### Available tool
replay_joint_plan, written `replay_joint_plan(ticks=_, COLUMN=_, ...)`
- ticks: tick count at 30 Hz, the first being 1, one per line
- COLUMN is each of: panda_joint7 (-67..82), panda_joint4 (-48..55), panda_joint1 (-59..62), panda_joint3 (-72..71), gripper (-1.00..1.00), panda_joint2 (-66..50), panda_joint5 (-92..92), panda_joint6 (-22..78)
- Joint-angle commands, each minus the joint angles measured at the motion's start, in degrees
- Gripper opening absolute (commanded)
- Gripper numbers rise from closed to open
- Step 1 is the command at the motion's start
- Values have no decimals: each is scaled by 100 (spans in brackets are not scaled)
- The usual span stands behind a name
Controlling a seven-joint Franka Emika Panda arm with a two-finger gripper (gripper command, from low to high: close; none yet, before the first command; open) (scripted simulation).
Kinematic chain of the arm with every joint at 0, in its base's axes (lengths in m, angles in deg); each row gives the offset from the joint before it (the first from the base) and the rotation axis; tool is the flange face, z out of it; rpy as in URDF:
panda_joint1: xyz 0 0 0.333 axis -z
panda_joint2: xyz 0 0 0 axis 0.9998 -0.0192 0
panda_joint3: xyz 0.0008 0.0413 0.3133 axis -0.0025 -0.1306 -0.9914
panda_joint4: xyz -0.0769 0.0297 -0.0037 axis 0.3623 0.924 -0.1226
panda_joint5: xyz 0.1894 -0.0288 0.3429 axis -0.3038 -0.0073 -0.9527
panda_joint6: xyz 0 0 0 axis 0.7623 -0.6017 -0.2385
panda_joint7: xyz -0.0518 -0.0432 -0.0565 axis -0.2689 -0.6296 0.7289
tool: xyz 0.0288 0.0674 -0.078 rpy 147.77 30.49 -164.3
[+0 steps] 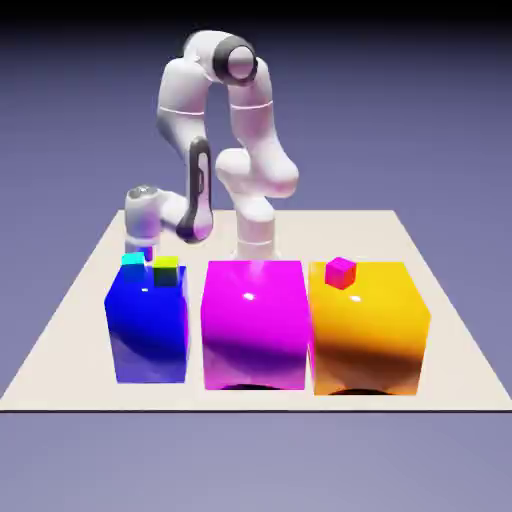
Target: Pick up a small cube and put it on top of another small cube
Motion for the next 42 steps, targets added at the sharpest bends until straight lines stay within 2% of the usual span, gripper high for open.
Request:
replay_joint_plan(ticks=1, panda_joint7=104, panda_joint4=42, panda_joint1=83, panda_joint3=-122, gripper=0, panda_joint2=-208, panda_joint5=-157, panda_joint6=-164)
replay_joint_plan(ticks=3, panda_joint7=276, panda_joint4=111, panda_joint1=220, panda_joint3=-324, gripper=0, panda_joint2=-550, panda_joint5=-414, panda_joint6=-435)
replay_joint_plan(ticks=4, panda_joint7=277, panda_joint4=111, panda_joint1=220, panda_joint3=-324, gripper=-100, panda_joint2=-550, panda_joint5=-414, panda_joint6=-435)
replay_joint_plan(ticks=14, panda_joint7=-626, panda_joint4=-252, panda_joint1=-497, panda_joint3=733, gripper=-100, panda_joint2=1244, panda_joint5=937, panda_joint6=985)
replay_joint_plan(ticks=16, panda_joint7=-539, panda_joint4=-186, panda_joint1=-375, panda_joint3=568, gripper=-100, panda_joint2=1349, panda_joint5=829, panda_joint6=1163)
replay_joint_plan(ticks=20, panda_joint7=176, panda_joint4=369, panda_joint1=-272, panda_joint3=937, gripper=-100, panda_joint2=1715, panda_joint5=122, panda_joint6=2159)
replay_joint_plan(ticks=29, panda_joint7=2326, panda_joint4=1634, panda_joint1=-1165, panda_joint3=875, gripper=-100, panda_joint2=2712, panda_joint5=-732, panda_joint6=4399)
replay_joint_plan(ticks=37, panda_joint7=4320, panda_joint4=2569, panda_joint1=-2719, panda_joint3=167, gripper=-100, panda_joint2=3644, panda_joint5=-734, panda_joint6=6098)
replay_joint_plan(ticks=42, panda_joint7=4239, panda_joint4=2276, panda_joint1=-3063, panda_joint3=24, gripper=-100, panda_joint2=3669, panda_joint5=-242, panda_joint6=5764)
